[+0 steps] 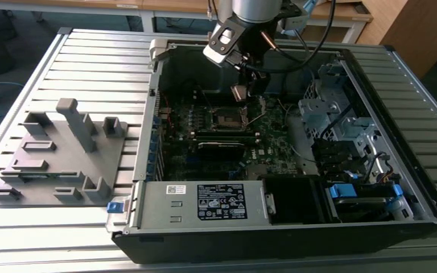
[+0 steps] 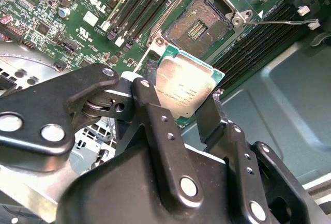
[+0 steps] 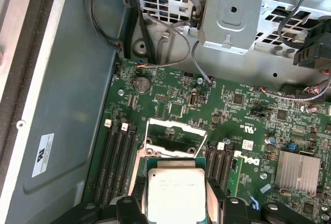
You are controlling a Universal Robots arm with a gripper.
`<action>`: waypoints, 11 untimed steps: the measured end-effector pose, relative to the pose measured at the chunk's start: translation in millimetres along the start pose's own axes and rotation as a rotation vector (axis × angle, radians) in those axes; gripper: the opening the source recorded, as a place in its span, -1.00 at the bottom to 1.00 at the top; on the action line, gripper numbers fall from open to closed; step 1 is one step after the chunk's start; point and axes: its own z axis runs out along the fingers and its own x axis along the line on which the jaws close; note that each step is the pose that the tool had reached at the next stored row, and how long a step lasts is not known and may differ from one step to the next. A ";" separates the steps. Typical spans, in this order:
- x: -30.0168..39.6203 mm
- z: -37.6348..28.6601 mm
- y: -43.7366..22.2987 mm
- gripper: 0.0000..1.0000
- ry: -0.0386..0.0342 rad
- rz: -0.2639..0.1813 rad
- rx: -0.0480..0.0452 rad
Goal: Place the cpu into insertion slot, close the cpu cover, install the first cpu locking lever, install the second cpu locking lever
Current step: 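Place the cpu into insertion slot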
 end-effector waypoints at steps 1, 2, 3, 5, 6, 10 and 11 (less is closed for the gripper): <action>0.0 0.0 0.0 0.08 -0.0001 0.000 0.0001; 0.0 0.2 0.0 0.08 -0.0003 0.002 0.0000; 0.0 0.3 0.0 0.08 -0.0006 0.008 -0.0001; 0.0 0.7 -0.1 0.08 -0.0024 0.028 -0.0004; 0.0 0.9 -0.1 0.08 -0.0038 0.044 -0.0004; 0.0 2.0 -0.2 0.08 -0.0101 0.115 -0.0009; 0.0 2.2 -0.2 0.08 -0.0118 0.135 -0.0011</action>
